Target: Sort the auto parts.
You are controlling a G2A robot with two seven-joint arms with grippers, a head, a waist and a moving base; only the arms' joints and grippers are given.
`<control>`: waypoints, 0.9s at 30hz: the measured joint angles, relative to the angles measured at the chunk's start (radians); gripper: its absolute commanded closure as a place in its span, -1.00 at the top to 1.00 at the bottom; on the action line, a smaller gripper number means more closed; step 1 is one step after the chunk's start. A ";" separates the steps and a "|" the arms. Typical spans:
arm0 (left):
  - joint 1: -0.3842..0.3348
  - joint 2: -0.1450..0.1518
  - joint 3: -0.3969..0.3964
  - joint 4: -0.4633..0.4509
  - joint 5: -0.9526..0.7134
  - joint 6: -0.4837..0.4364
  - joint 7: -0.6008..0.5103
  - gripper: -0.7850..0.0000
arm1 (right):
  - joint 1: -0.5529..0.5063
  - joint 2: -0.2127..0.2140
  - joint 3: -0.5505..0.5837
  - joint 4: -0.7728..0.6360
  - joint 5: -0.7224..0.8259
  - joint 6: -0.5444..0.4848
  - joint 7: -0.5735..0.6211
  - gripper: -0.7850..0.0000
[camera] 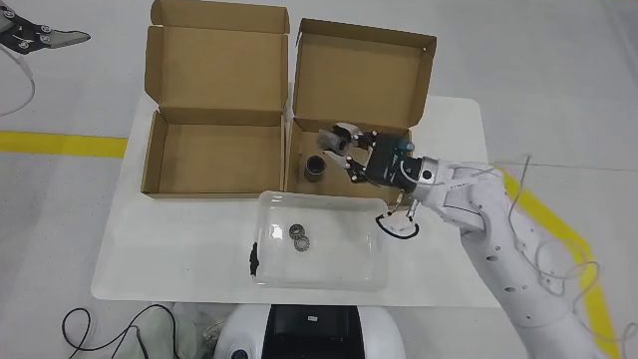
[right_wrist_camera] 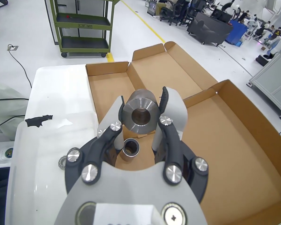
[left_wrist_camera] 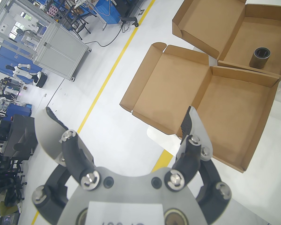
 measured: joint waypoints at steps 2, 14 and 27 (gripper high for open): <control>0.000 0.000 0.000 0.000 0.000 0.000 0.000 1.00 | -0.005 0.000 0.000 0.010 0.003 0.008 0.008 -1.00; 0.000 0.000 0.000 0.000 0.000 0.000 0.000 1.00 | 0.000 -0.003 -0.018 0.124 0.033 0.047 0.094 -1.00; 0.000 0.000 0.000 0.000 0.000 0.000 0.000 1.00 | 0.118 -0.034 -0.119 0.276 0.136 0.122 0.325 -1.00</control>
